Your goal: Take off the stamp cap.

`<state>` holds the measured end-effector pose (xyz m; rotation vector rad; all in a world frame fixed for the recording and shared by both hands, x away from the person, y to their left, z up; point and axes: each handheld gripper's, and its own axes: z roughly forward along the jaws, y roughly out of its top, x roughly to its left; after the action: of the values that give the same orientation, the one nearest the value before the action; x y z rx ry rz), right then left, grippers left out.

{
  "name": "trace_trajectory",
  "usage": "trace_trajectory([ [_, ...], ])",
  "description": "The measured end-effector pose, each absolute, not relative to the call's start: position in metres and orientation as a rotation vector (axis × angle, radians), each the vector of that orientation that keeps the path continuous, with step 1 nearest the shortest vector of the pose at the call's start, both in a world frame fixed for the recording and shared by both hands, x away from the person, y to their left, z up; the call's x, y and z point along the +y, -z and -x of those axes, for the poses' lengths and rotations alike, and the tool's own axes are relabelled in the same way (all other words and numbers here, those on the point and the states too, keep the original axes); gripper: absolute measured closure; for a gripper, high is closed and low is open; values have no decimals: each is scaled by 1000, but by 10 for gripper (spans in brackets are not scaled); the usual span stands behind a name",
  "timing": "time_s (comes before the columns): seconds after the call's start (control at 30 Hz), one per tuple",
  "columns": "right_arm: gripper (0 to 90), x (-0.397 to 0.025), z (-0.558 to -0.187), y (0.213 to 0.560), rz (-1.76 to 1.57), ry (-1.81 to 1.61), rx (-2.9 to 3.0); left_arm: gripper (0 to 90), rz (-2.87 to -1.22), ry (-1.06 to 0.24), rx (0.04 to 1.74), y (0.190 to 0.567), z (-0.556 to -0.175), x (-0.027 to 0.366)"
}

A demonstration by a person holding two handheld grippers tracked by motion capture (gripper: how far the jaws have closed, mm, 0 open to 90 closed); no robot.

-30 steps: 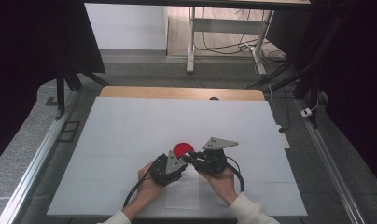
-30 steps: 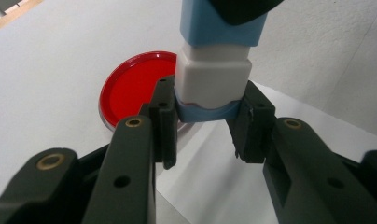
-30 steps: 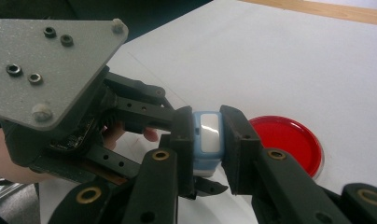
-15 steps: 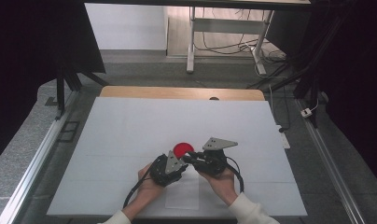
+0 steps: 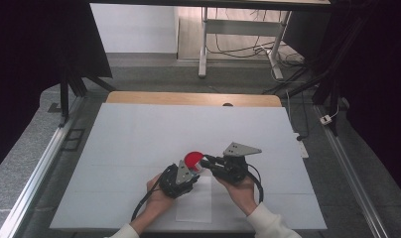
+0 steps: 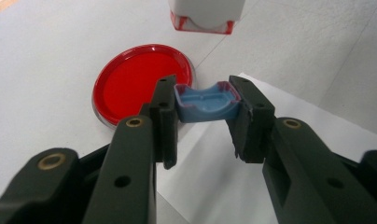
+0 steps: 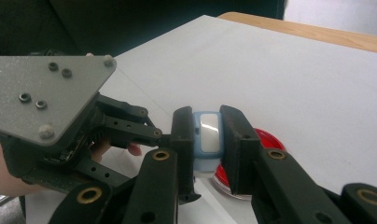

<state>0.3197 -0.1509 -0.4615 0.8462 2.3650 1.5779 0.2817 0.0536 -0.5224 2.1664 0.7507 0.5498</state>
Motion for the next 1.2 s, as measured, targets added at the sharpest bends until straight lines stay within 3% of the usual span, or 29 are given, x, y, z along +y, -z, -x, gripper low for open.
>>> trace_trajectory([
  [0.63, 749, -151, -321, 464, -850, -1570, 2379, 646, -2145, -542, 771, 519, -283, 63],
  [1.2, 748, -155, -325, 464, -850, -1555, 2364, 645, -2105, -501, 811, 510, -274, 100],
])
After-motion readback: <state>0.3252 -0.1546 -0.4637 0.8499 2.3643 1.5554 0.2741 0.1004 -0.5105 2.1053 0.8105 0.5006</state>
